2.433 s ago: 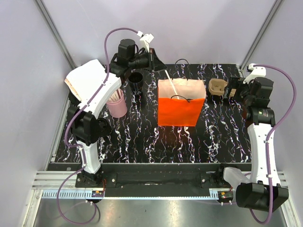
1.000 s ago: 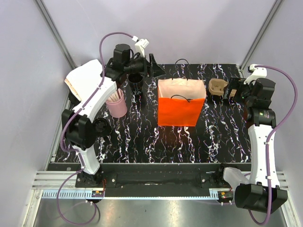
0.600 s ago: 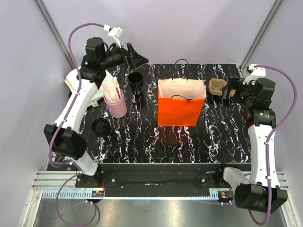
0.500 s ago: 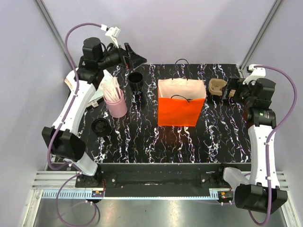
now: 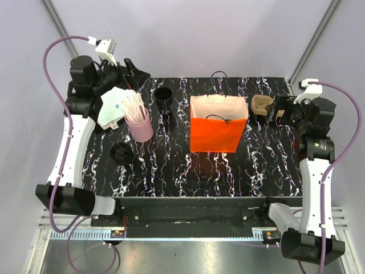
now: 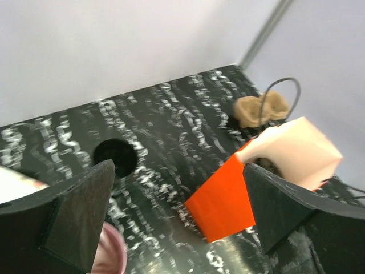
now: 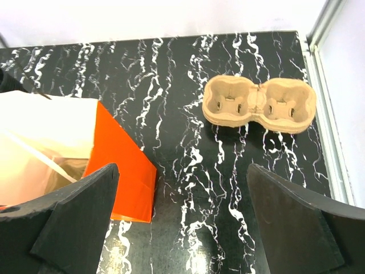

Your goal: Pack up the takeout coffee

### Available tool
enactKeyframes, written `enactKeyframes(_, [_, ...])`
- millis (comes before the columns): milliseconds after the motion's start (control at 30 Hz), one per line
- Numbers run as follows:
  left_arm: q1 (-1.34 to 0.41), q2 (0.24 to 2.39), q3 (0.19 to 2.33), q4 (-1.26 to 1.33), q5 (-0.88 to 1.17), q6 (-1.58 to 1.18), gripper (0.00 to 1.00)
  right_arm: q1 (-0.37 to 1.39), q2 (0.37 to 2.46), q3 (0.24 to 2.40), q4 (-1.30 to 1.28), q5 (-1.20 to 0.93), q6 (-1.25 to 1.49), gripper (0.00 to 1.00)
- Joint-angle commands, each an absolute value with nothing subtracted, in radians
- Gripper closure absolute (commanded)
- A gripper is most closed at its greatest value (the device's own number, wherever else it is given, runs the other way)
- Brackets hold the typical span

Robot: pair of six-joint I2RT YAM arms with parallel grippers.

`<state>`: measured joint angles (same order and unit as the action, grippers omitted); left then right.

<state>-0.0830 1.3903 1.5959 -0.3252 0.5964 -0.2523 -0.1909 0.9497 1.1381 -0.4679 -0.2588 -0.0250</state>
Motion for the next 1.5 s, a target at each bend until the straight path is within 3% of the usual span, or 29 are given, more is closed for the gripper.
enactKeyframes(0, [-0.057,1.272,1.52,-0.324,0.508,-0.147,0.01,-0.196,0.905,1.173,-0.419,-0.31,-0.037,0.0])
enactKeyframes(233, [-0.051,1.111,1.401,-0.284,0.367,-0.066,0.01,-0.196,0.887,1.253,-0.429,-0.359,-0.084,0.0])
enactKeyframes(800, [-0.028,0.976,1.459,-0.442,-0.063,0.041,0.01,-0.196,0.87,1.497,-0.514,-0.232,-0.121,0.0])
enactKeyframes(1067, [-0.008,0.95,1.408,-0.426,-0.051,0.023,0.01,-0.196,0.848,1.536,-0.506,-0.101,-0.04,0.0])
enactKeyframes(1467, [-0.002,0.934,1.393,-0.422,-0.057,0.032,0.01,-0.196,0.845,1.502,-0.5,-0.144,-0.02,0.0])
